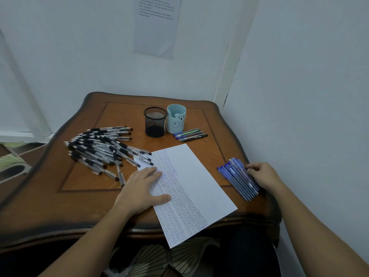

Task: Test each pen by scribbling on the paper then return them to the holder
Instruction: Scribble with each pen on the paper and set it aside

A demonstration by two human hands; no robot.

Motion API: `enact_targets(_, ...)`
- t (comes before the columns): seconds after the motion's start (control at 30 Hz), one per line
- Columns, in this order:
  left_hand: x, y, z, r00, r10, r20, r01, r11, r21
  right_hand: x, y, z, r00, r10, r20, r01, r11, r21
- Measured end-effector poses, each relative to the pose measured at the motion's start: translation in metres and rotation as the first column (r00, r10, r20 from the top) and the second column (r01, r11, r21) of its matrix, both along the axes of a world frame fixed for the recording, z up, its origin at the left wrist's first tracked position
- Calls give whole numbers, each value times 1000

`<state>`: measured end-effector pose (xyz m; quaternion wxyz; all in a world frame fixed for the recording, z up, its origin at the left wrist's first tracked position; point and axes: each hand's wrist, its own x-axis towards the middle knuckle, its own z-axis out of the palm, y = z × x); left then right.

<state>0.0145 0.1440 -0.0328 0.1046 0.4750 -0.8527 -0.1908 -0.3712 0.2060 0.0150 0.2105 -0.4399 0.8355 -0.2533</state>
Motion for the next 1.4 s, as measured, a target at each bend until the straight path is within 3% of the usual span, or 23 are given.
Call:
enact_targets(0.1, 0, 1, 2, 1000, -2, 2, 2, 1000, 10, 6, -5, 3, 994, 10, -112, -18, 998, -67)
enact_targets(0.33, -1, 3, 7, 1000, -1, 14, 1, 999, 38, 62, -60, 0, 933, 177, -313, -235, 959, -158)
enact_targets(0.57, 1, 0, 2, 1000, -5, 9, 5, 999, 42, 115, -130, -9, 856, 372, -359, -391, 920, 21)
enact_targets(0.7, 0, 0, 2, 999, -10, 30, 8, 999, 50, 121, -160, -15, 832, 397, -388, -376, 917, 131)
enact_targets(0.93, 0, -2, -1, 1000, -1, 31, 0, 1000, 26, 117, -171, -24, 836, 317, -448, -377, 925, -50)
enact_targets(1.13, 0, -3, -4, 1000, -5, 27, 4, 1000, 16, 117, -160, -9, 730, 421, -538, -456, 887, 76)
enact_targets(1.2, 0, -3, -3, 1000, -7, 28, 6, 1000, 11, 122, -153, 4, 811, 396, -430, -452, 891, -31)
enact_targets(1.3, 1, -2, -3, 1000, -11, 21, 11, 1000, 13, 129, -135, 20, 929, 355, -108, -371, 885, -282)
enact_targets(1.33, 1, -2, -4, 1000, -8, 16, 8, 1000, 15, 132, -127, 24, 937, 342, 75, -293, 883, -367)
enact_targets(1.4, 1, -1, -4, 1000, -3, 14, 3, 1000, 15, 137, -112, 27, 839, 336, 428, -119, 881, -458)
